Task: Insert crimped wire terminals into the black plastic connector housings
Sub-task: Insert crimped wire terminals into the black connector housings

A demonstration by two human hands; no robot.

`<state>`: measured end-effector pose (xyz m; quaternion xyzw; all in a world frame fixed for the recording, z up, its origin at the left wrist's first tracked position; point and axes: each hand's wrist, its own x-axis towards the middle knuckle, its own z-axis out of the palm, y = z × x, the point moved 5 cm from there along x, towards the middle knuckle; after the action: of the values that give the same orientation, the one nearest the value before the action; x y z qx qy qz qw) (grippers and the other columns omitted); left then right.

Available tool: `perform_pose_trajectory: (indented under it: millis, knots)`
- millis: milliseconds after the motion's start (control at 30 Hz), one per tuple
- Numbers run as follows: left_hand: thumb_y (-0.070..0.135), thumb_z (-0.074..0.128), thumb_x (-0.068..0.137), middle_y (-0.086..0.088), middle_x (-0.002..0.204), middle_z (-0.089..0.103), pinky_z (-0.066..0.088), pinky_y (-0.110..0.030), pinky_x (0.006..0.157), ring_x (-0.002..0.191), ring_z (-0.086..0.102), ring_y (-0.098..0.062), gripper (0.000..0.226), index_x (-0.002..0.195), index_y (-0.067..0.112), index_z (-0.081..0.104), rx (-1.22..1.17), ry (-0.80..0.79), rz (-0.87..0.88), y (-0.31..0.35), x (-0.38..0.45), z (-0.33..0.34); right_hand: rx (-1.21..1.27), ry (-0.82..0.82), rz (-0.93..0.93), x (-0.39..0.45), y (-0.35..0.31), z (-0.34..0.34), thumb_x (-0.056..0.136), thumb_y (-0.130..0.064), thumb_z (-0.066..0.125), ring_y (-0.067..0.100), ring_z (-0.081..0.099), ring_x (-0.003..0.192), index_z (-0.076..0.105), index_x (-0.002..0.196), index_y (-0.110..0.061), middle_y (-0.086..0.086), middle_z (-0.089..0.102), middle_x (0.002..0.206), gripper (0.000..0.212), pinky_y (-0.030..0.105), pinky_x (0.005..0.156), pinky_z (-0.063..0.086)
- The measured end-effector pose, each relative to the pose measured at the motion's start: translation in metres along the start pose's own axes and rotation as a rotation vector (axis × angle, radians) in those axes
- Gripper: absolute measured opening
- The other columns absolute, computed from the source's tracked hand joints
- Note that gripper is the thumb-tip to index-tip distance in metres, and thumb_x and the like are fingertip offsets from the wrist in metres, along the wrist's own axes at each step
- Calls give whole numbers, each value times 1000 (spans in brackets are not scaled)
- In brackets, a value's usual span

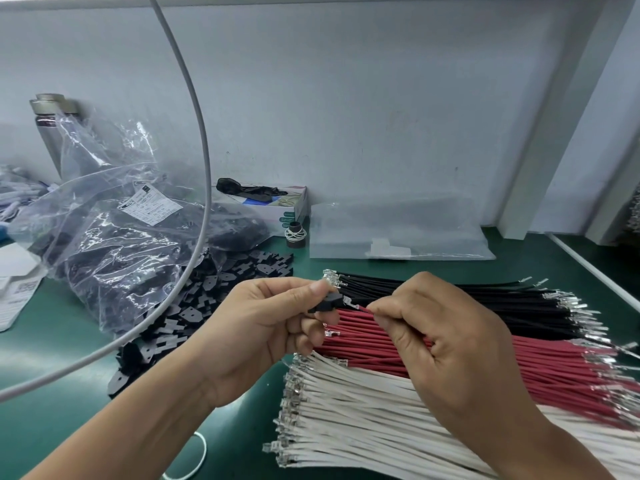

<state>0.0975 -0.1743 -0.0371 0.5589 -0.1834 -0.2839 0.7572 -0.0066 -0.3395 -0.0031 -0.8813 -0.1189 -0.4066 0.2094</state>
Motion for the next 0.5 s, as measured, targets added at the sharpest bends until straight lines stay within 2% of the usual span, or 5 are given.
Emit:
perform_pose_trajectory:
  millis: [167, 233, 333, 500]
  knots:
    - [23, 82, 78, -15, 76, 72, 52, -21, 51, 55, 63, -16, 28, 95, 1, 80, 99, 26, 21, 3, -1, -1, -82, -48, -71, 3, -1, -3, 94, -21, 65, 12, 61, 74, 76, 91, -18, -10, 63, 84, 12, 33, 57, 53]
    - [23, 81, 75, -16, 76, 73, 52, -21, 50, 54, 62, -16, 30, 94, -1, 80, 137, 47, 33, 4, -2, -2, -148, -71, -130, 2, -3, -2, 90, -12, 70, 17, 60, 71, 75, 91, -16, -7, 63, 84, 7, 35, 54, 52]
    - [22, 81, 75, -15, 73, 72, 50, -20, 48, 52, 61, -16, 29, 93, -1, 80, 126, 57, 29, 6, -2, -4, -235, -64, -188, 1, -7, 0, 81, 3, 78, 21, 57, 69, 75, 92, -11, -1, 63, 84, 18, 37, 48, 49]
    - [21, 84, 75, -12, 71, 72, 47, -20, 46, 51, 60, -14, 28, 94, 1, 80, 80, 28, -23, 6, -2, -3, -242, -12, -242, 0, -6, -4, 85, 2, 73, 22, 54, 67, 76, 95, -9, 2, 62, 81, 15, 35, 46, 47]
